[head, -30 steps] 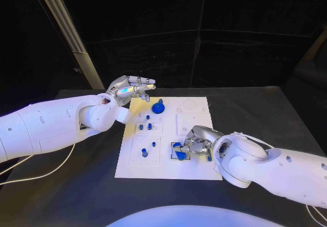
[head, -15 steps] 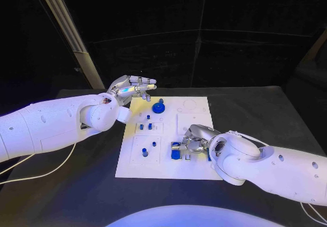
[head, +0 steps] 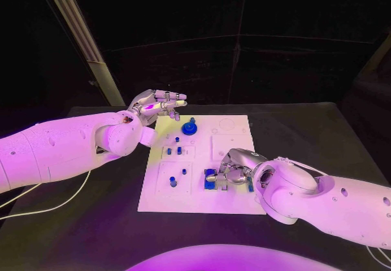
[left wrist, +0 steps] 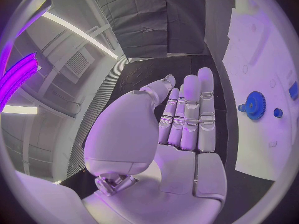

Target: Assemble the parts on the task board

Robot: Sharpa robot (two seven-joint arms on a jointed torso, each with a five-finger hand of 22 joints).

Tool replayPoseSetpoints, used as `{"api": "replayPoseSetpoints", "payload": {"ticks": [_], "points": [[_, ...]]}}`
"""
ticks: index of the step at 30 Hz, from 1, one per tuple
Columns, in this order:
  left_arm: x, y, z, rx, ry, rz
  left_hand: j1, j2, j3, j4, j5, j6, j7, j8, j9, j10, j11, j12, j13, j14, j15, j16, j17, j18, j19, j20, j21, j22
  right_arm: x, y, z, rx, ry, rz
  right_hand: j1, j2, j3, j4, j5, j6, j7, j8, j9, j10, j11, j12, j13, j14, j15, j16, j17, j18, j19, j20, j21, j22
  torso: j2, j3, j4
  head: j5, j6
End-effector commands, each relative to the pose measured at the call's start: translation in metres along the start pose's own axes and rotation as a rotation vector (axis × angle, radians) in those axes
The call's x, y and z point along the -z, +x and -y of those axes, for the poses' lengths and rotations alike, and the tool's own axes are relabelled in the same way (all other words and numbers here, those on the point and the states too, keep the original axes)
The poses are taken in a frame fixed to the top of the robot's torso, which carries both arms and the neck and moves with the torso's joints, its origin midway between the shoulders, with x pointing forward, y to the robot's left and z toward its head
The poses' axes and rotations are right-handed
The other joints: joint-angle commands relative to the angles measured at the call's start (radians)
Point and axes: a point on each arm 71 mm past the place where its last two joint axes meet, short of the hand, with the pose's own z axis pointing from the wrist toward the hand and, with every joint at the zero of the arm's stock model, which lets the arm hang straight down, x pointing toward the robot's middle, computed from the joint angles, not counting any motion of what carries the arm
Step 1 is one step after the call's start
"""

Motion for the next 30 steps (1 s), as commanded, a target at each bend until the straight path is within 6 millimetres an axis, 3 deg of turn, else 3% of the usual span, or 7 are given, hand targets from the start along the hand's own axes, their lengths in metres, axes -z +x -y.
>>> {"api": "replayPoseSetpoints", "payload": {"ticks": [1,17,30], "points": [[-0.0003,0.0004,0.0013,0.007,0.003,-0.01,0.008,-0.001,0.0,-0.004,0.005,-0.005,0.0,0.0,-0.001,-0.008,0.001,0.006,-0.002,-0.005,0.0,-0.003,-0.001,0.013,0.005,0.0,-0.004,-0.001,0.0028,-0.0017,-0.004,0.006,-0.044,0.012,0.017,0.0,0.0,-0.007,0.006,0.002,-0.003,0.006,0.003,0.003,-0.004,0.006,0.003,0.091,-0.008,-0.002,0.19,-0.017,-0.002,-0.002,0.0,0.002,0.0,0.0002,-0.0004,0.0,0.0],[-0.0001,-0.001,0.0012,0.006,0.002,-0.007,0.009,0.0,0.0,-0.005,0.005,-0.006,0.0,0.001,-0.001,-0.01,0.001,0.007,-0.002,-0.006,0.0,-0.002,-0.002,0.013,0.004,0.0,-0.004,-0.001,0.005,-0.0028,-0.0031,-0.008,-0.054,0.018,0.007,0.012,-0.005,0.022,0.002,0.002,-0.004,0.007,0.012,0.006,-0.005,0.01,0.01,0.092,-0.009,0.001,0.196,-0.018,0.003,-0.003,0.005,0.012,0.0,-0.0016,0.0011,-0.002,-0.002],[0.0005,-0.0014,0.0013,0.006,0.001,-0.006,0.009,0.0,0.0,-0.005,0.005,-0.006,0.0,0.001,-0.001,-0.01,0.001,0.007,-0.002,-0.006,0.0,-0.002,-0.002,0.013,0.004,0.0,-0.004,-0.001,-0.0018,0.0016,-0.0002,0.03,-0.025,-0.034,0.129,0.024,0.017,-0.036,0.023,-0.001,-0.004,0.008,0.029,0.006,-0.006,0.005,0.014,0.092,-0.009,0.0,0.195,-0.018,0.001,-0.004,0.002,0.009,0.001,-0.0018,0.002,0.001,-0.008]]}}
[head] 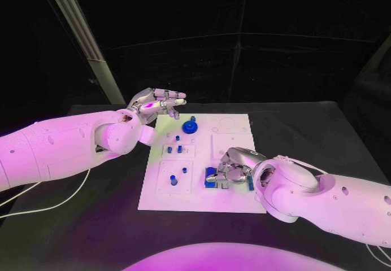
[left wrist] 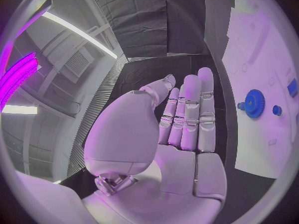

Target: Assemble the parts on the task board

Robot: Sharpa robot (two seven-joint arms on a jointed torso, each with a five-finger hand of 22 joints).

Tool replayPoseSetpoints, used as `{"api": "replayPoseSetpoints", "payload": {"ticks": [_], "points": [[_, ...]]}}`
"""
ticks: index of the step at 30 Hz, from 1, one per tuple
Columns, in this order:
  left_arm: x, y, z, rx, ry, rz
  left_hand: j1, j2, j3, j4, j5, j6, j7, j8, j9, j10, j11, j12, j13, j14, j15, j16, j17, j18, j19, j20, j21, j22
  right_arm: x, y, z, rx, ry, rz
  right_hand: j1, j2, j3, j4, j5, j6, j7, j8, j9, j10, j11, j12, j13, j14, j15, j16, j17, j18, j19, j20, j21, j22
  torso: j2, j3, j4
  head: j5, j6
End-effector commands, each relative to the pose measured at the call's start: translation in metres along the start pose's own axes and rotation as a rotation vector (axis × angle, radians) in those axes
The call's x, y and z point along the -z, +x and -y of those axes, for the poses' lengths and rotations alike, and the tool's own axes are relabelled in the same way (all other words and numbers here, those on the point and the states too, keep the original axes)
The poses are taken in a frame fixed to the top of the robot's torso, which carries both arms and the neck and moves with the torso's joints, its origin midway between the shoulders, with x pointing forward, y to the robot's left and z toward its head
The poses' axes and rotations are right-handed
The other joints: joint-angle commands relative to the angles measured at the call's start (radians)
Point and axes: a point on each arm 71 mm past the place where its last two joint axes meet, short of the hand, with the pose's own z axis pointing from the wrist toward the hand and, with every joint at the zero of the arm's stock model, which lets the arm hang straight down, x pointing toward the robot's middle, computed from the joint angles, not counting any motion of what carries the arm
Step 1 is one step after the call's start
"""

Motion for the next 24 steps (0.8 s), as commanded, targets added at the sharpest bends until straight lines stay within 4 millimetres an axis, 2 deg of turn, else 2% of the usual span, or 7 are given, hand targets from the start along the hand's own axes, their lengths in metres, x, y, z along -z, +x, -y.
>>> {"api": "replayPoseSetpoints", "payload": {"ticks": [1,16,24], "points": [[0.0,0.0005,0.0014,0.006,0.004,-0.009,0.009,0.0,0.0,-0.005,0.005,-0.006,0.0,0.001,-0.001,-0.006,-0.003,0.007,-0.001,-0.006,0.0,-0.002,-0.001,0.013,0.004,0.0,-0.004,-0.001,-0.0013,0.0017,0.0019,0.019,0.011,-0.023,0.023,0.012,0.001,-0.009,0.007,-0.001,-0.004,0.004,0.002,0.003,-0.003,-0.007,0.002,0.088,-0.006,0.0,0.195,-0.018,0.001,-0.004,0.002,-0.001,0.0,0.0002,0.0001,0.0,-0.002],[0.0001,-0.0003,0.0015,0.006,0.004,-0.006,0.01,0.001,0.001,-0.006,0.006,-0.007,0.001,0.001,-0.001,-0.007,-0.003,0.007,-0.001,-0.006,0.0,-0.002,-0.001,0.013,0.004,0.0,-0.004,-0.001,-0.003,0.0007,0.007,0.021,0.028,-0.018,0.043,0.017,0.005,-0.022,0.009,0.002,-0.005,0.005,0.006,0.004,-0.003,-0.005,0.006,0.089,-0.007,0.002,0.199,-0.019,0.002,-0.004,0.004,0.003,-0.001,0.0018,-0.0019,0.002,-0.007],[-0.0001,-0.0007,0.0014,0.005,0.004,-0.005,0.01,0.001,0.001,-0.006,0.006,-0.007,0.001,0.001,-0.001,-0.007,-0.003,0.007,-0.001,-0.006,0.0,-0.002,-0.001,0.013,0.004,0.0,-0.004,-0.001,-0.0019,-0.0008,0.0058,0.011,0.001,-0.003,0.043,0.002,-0.007,-0.027,0.012,-0.005,-0.002,0.001,0.007,0.001,-0.001,-0.012,0.002,0.088,-0.005,-0.001,0.194,-0.017,-0.002,-0.003,-0.001,-0.004,-0.001,0.0012,-0.0018,0.0,-0.006]]}}
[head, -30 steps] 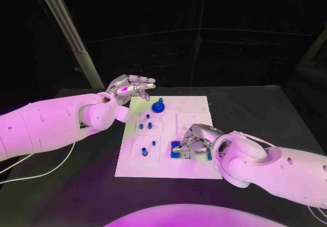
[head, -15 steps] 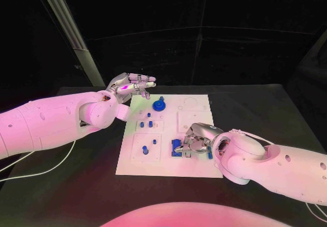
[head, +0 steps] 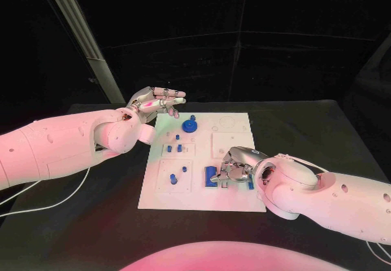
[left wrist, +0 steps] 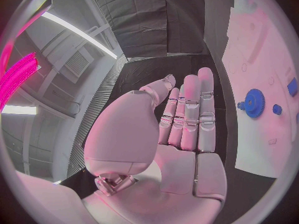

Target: Assemble the parts on the task board

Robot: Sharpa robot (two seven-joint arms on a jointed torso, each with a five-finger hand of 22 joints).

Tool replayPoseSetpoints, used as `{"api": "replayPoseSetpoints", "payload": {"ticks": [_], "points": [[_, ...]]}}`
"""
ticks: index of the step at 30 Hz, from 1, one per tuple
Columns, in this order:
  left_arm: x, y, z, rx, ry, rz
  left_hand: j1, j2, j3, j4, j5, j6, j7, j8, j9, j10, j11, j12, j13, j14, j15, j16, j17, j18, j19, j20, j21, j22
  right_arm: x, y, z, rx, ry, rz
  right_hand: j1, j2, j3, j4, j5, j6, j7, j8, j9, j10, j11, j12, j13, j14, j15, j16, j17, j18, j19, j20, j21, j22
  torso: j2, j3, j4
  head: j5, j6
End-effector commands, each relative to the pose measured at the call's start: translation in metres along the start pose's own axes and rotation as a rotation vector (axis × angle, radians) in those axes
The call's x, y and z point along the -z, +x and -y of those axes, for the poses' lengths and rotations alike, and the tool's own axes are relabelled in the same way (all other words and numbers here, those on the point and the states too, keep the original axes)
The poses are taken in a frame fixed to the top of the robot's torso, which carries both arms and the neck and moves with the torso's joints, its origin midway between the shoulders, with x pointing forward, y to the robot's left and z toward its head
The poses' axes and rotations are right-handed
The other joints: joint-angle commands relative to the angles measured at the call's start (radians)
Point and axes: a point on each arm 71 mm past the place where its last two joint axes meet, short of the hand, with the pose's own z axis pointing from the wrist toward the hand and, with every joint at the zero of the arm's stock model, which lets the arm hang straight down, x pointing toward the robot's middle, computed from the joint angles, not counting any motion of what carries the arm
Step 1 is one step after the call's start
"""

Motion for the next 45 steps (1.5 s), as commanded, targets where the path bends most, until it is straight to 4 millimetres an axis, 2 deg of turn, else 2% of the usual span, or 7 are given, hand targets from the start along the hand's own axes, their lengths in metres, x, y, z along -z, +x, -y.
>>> {"api": "replayPoseSetpoints", "payload": {"ticks": [1,5,10,17,27,37,45], "points": [[-0.001,0.001,0.001,0.006,0.005,-0.008,0.01,0.001,0.001,-0.006,0.006,-0.007,0.001,0.001,-0.001,-0.007,-0.003,0.004,-0.001,-0.006,0.0,-0.002,-0.002,0.013,0.004,0.0,-0.004,-0.001,0.001,-0.001,-0.002,-0.004,-0.026,0.012,0.006,-0.009,-0.003,-0.004,0.005,-0.006,-0.001,0.0,0.001,-0.001,0.001,-0.008,-0.009,0.09,-0.003,-0.001,0.194,-0.017,-0.002,-0.003,-0.001,-0.001,0.0,-0.0004,-0.0003,0.0,0.002],[-0.001,0.001,0.001,0.006,0.005,-0.009,0.01,0.001,0.001,-0.006,0.006,-0.007,0.001,0.001,-0.001,-0.007,-0.003,0.004,-0.001,-0.006,0.0,-0.002,-0.002,0.013,0.004,0.0,-0.004,-0.001,0.002,-0.004,-0.001,-0.021,-0.037,0.041,0.005,-0.009,-0.004,-0.003,0.009,-0.008,0.0,-0.002,0.001,-0.002,0.002,-0.01,-0.01,0.09,-0.003,-0.001,0.194,-0.017,-0.002,-0.003,-0.001,-0.002,0.0,-0.0004,0.0005,-0.003,0.004],[-0.001,0.001,0.001,0.006,0.005,-0.008,0.01,0.001,0.001,-0.006,0.006,-0.007,0.001,0.001,-0.001,-0.007,-0.003,0.004,-0.001,-0.006,0.0,-0.002,-0.002,0.013,0.004,0.0,-0.004,-0.001,0.008,-0.01,0.006,-0.08,-0.058,0.082,0.002,-0.002,-0.01,0.002,0.041,-0.037,0.011,-0.027,-0.007,-0.009,0.011,-0.023,-0.018,0.089,0.004,-0.003,0.189,-0.016,-0.007,0.002,-0.007,-0.011,-0.001,-0.0004,0.0002,-0.005,0.007],[0.0,0.0,0.001,0.005,0.006,-0.007,0.01,0.001,0.001,-0.006,0.006,-0.007,0.001,0.001,-0.001,-0.007,-0.003,0.004,-0.001,-0.006,0.0,-0.002,-0.002,0.013,0.004,0.0,-0.004,-0.001,0.028,-0.025,0.038,-0.117,-0.04,0.119,0.029,0.007,-0.011,-0.008,0.083,-0.077,0.034,-0.08,-0.025,-0.031,0.03,-0.067,-0.051,0.087,0.02,-0.007,0.182,-0.014,-0.016,0.016,-0.017,-0.026,-0.002,-0.0017,-0.003,-0.013,0.015],[0.0,0.002,0.001,0.006,0.005,-0.011,0.01,0.001,0.001,-0.006,0.006,-0.007,0.001,0.001,-0.001,-0.007,-0.003,0.004,-0.001,-0.006,0.0,-0.002,-0.002,0.013,0.004,0.0,-0.004,-0.001,0.049,-0.034,0.079,0.007,0.092,0.091,0.034,0.008,-0.016,-0.009,0.104,-0.069,0.035,-0.091,-0.03,-0.038,0.032,-0.084,-0.063,0.085,0.023,-0.012,0.173,-0.012,-0.02,0.02,-0.021,-0.033,-0.004,-0.0002,-0.0081,-0.026,0.021],[0.0,0.002,0.0,0.007,0.004,-0.013,0.01,0.001,0.001,-0.006,0.006,-0.007,0.001,0.001,-0.001,-0.007,-0.003,0.004,-0.001,-0.006,0.0,-0.002,-0.002,0.013,0.004,0.0,-0.004,-0.001,0.045,-0.028,0.083,0.127,0.148,0.015,0.015,0.002,-0.036,0.009,0.087,-0.038,0.028,-0.095,-0.028,-0.037,0.027,-0.09,-0.065,0.084,0.019,-0.015,0.169,-0.012,-0.019,0.019,-0.023,-0.032,-0.003,0.0001,-0.005,-0.027,0.016],[0.001,0.001,0.0,0.007,0.003,-0.012,0.01,0.001,0.001,-0.006,0.006,-0.007,0.001,0.001,-0.001,-0.007,-0.003,0.004,-0.001,-0.006,0.0,-0.002,-0.002,0.013,0.004,0.0,-0.004,-0.001,0.036,-0.022,0.076,0.158,0.142,-0.021,0.008,-0.002,-0.044,0.017,0.077,-0.035,0.027,-0.098,-0.027,-0.037,0.026,-0.094,-0.068,0.083,0.018,-0.017,0.166,-0.011,-0.021,0.018,-0.026,-0.036,-0.003,-0.0001,-0.0063,-0.025,0.013]]}}
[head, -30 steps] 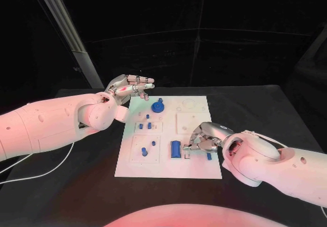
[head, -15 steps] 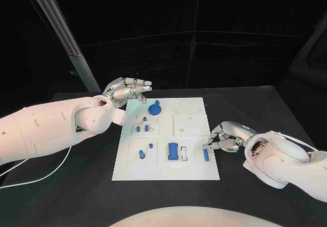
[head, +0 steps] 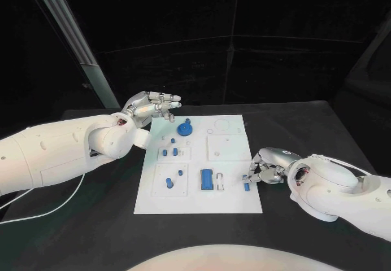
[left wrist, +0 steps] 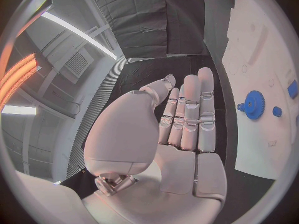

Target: Assemble the parts on the task board

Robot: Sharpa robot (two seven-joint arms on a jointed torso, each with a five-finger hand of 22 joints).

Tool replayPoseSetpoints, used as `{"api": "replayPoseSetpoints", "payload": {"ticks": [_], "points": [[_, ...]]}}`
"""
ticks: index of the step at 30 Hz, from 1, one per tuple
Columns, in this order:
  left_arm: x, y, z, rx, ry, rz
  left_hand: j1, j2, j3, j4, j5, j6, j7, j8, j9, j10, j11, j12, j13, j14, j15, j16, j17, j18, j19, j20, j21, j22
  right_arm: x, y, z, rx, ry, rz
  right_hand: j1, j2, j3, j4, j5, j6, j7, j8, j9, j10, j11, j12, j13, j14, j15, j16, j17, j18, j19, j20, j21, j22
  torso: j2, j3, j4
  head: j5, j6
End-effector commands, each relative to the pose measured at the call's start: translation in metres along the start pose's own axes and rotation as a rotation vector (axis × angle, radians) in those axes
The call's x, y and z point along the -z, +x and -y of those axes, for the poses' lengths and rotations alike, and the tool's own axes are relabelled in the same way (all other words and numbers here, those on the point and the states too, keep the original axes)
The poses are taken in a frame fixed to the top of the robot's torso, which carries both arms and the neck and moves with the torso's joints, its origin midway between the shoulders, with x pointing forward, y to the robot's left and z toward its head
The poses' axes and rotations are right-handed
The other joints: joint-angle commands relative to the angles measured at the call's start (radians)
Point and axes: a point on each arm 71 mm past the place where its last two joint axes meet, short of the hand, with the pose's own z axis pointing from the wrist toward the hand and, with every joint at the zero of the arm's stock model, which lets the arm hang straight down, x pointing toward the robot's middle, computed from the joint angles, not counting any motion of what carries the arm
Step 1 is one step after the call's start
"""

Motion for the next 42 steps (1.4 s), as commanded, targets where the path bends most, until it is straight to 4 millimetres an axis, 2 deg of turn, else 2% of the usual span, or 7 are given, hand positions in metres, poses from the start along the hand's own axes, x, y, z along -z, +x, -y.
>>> {"api": "replayPoseSetpoints", "payload": {"ticks": [1,16,25,34,38,39,42], "points": [[0.0,0.001,0.001,0.007,0.007,-0.011,0.01,0.001,0.001,-0.006,0.006,-0.007,0.001,0.001,-0.001,-0.007,-0.003,0.004,-0.001,-0.006,0.0,-0.002,-0.001,0.013,0.004,0.0,-0.004,-0.001,-0.003,0.003,-0.003,0.061,0.009,-0.035,-0.007,0.0,-0.006,-0.001,-0.007,0.007,-0.002,-0.006,0.001,0.0,-0.004,-0.005,-0.001,0.083,0.001,-0.002,0.165,-0.011,-0.003,0.0,-0.007,-0.002,0.001,0.0001,-0.0001,0.002,-0.002],[0.0,0.001,0.001,0.007,0.006,-0.011,0.01,0.001,0.001,-0.006,0.006,-0.007,0.001,0.001,-0.001,-0.007,-0.003,0.004,-0.001,-0.006,0.0,-0.002,-0.001,0.013,0.004,0.0,-0.004,-0.001,-0.012,0.011,-0.017,0.153,-0.014,-0.069,0.059,0.002,0.007,-0.037,0.011,0.011,-0.001,-0.022,0.002,0.001,-0.005,-0.006,0.002,0.084,-0.001,-0.002,0.167,-0.012,-0.002,-0.001,-0.008,-0.001,0.0,-0.0005,0.0002,0.003,-0.006],[0.001,0.0,0.001,0.007,0.005,-0.01,0.01,0.001,0.001,-0.006,0.006,-0.007,0.001,0.001,-0.001,-0.007,-0.003,0.004,-0.001,-0.006,0.0,-0.002,-0.001,0.013,0.004,0.0,-0.004,-0.001,-0.015,0.015,-0.028,0.277,-0.035,-0.081,0.167,0.014,0.061,-0.108,-0.07,0.024,-0.005,-0.036,0.001,-0.003,-0.009,-0.014,0.0,0.084,-0.005,-0.002,0.168,-0.012,0.0,-0.005,-0.009,0.003,0.0,-0.0007,0.0017,0.004,-0.007],[0.001,0.0,0.001,0.007,0.003,-0.01,0.01,0.001,0.001,-0.006,0.006,-0.007,0.001,0.001,-0.001,-0.007,-0.003,0.004,-0.001,-0.006,0.0,-0.002,-0.001,0.013,0.004,0.0,-0.004,-0.001,-0.014,0.018,-0.036,0.332,-0.049,-0.088,0.179,0.01,0.072,-0.121,-0.075,0.031,-0.006,-0.04,0.0,-0.005,-0.01,-0.017,-0.001,0.084,-0.005,-0.002,0.168,-0.013,0.001,-0.005,-0.009,0.005,-0.001,-0.001,-0.0016,0.003,-0.006],[0.001,0.0,0.001,0.008,0.003,-0.01,0.01,0.001,0.001,-0.006,0.006,-0.007,0.001,0.001,-0.001,-0.007,-0.003,0.004,-0.001,-0.006,0.0,-0.002,-0.001,0.013,0.004,0.0,-0.004,-0.001,-0.014,0.016,-0.036,0.332,-0.05,-0.071,0.177,0.01,0.083,-0.124,-0.029,0.032,-0.004,-0.053,-0.005,-0.006,-0.009,-0.02,-0.002,0.084,-0.004,-0.003,0.168,-0.013,0.002,-0.006,-0.01,0.005,-0.001,-0.0009,0.0006,0.0,-0.005],[0.001,0.0,0.001,0.007,0.003,-0.01,0.011,0.001,0.001,-0.008,0.005,-0.007,0.001,0.001,0.0,-0.008,-0.002,0.005,-0.001,-0.007,0.0,-0.002,-0.002,0.013,0.004,0.0,-0.003,-0.001,-0.013,0.016,-0.037,0.326,-0.05,-0.059,0.176,0.011,0.09,-0.124,0.009,0.035,-0.004,-0.058,-0.008,-0.006,-0.01,-0.021,-0.002,0.084,-0.005,-0.003,0.169,-0.013,0.003,-0.006,-0.01,0.006,-0.002,-0.0009,0.0014,0.0,-0.005],[0.001,0.0,0.001,0.007,0.003,-0.01,0.011,0.001,0.001,-0.008,0.005,-0.008,0.001,0.002,0.0,-0.009,-0.002,0.006,-0.001,-0.007,0.0,-0.002,-0.003,0.013,0.004,0.0,-0.003,-0.001,-0.011,0.013,-0.037,0.291,-0.054,-0.022,0.18,0.018,0.109,-0.125,0.083,0.039,-0.006,-0.07,-0.013,-0.006,-0.012,-0.021,0.0,0.084,-0.006,-0.001,0.172,-0.014,0.006,-0.008,-0.007,0.011,-0.001,-0.0003,0.002,0.0,-0.003]]}}
